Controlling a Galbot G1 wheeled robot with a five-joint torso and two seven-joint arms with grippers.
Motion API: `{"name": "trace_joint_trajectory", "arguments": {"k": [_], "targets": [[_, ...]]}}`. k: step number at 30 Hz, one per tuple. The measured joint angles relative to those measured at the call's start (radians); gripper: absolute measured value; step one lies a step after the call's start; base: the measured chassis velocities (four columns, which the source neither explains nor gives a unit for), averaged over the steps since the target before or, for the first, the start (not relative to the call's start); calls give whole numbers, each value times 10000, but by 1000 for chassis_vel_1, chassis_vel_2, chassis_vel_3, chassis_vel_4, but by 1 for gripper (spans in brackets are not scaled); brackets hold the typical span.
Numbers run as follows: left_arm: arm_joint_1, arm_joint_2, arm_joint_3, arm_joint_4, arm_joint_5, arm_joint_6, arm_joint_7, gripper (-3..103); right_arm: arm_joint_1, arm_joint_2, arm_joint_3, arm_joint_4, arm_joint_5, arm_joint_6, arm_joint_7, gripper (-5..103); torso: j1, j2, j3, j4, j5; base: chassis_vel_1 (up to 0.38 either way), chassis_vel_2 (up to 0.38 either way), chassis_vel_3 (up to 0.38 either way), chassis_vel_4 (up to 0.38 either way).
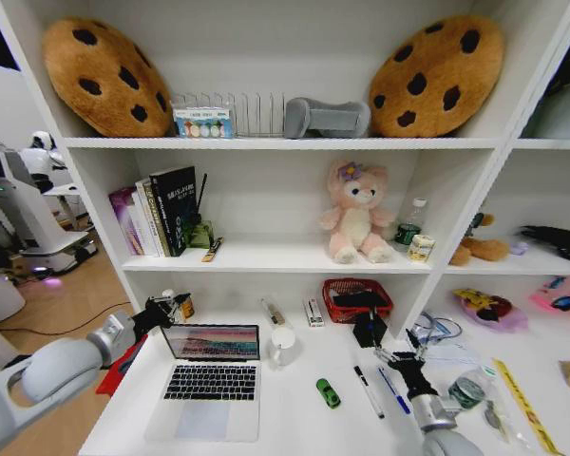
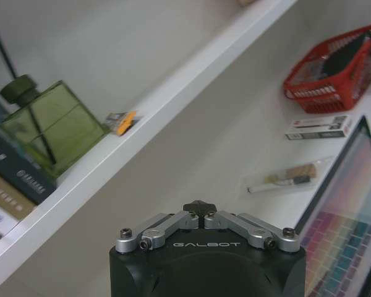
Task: Organize the objects on the table.
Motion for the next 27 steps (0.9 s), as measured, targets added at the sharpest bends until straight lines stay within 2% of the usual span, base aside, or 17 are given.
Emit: {"name": "trace_joint_trajectory", "arguments": {"k": [1, 3, 4, 5, 6, 10, 16, 18, 21, 25, 27], "targets": [[0, 0, 0, 0, 0, 0, 0, 0, 0, 0, 0, 0, 0, 0, 0, 100, 0, 0, 0, 0, 0, 0, 0, 0, 0], [31, 961, 261, 5, -21, -206, 198, 0, -137, 102, 16, -3, -21, 105, 5, 100, 0, 0, 0, 0, 0, 0, 0, 0, 0], [31, 961, 261, 5, -21, -206, 198, 0, -137, 102, 16, -3, -21, 105, 5, 100, 0, 0, 0, 0, 0, 0, 0, 0, 0], [34, 1564, 642, 90, 185, -418, 308, 0, -219, 189, 26, -29, -58, 206, 11, 100, 0, 0, 0, 0, 0, 0, 0, 0, 0], [52, 1869, 877, 108, 317, -509, 363, 0, -259, 225, 37, -29, -60, 247, 23, 100, -1, 0, -1, 0, -1, 0, 0, 0, 0], [-5, 2328, 1428, -33, 574, -685, 373, 0, -316, 187, 81, -14, -50, 279, 84, 100, -1, 0, -1, 4, -3, 0, 0, 0, 0], [-197, 2756, 1927, -340, 805, -823, 308, 0, -300, 28, 104, 54, 14, 273, 199, 100, -1, 2, -3, 4, 4, 0, 0, 0, 0], [-342, 2966, 2318, -814, 802, -820, 288, 0, -258, -13, 148, 115, 151, 207, 259, 100, -1, 1, -3, 3, 0, 0, 0, 0, 0], [-442, 3003, 2723, -1235, 827, -690, 221, 0, -197, -5, 197, 128, 296, 149, 331, 100, -1, 0, 0, 0, -9, 0, 0, 0, 0], [-589, 2992, 3259, -1619, 975, -622, 89, 0, -229, 108, 299, 119, 374, 148, 400, 100, -1, 0, 0, 4, 0, 0, 0, 0, 0], [-587, 2883, 3503, -1822, 1091, -545, -3, 0, -298, 213, 366, 120, 380, 172, 433, 100, -1, 1, -1, -3, 0, 0, 0, 0, 0]]}}
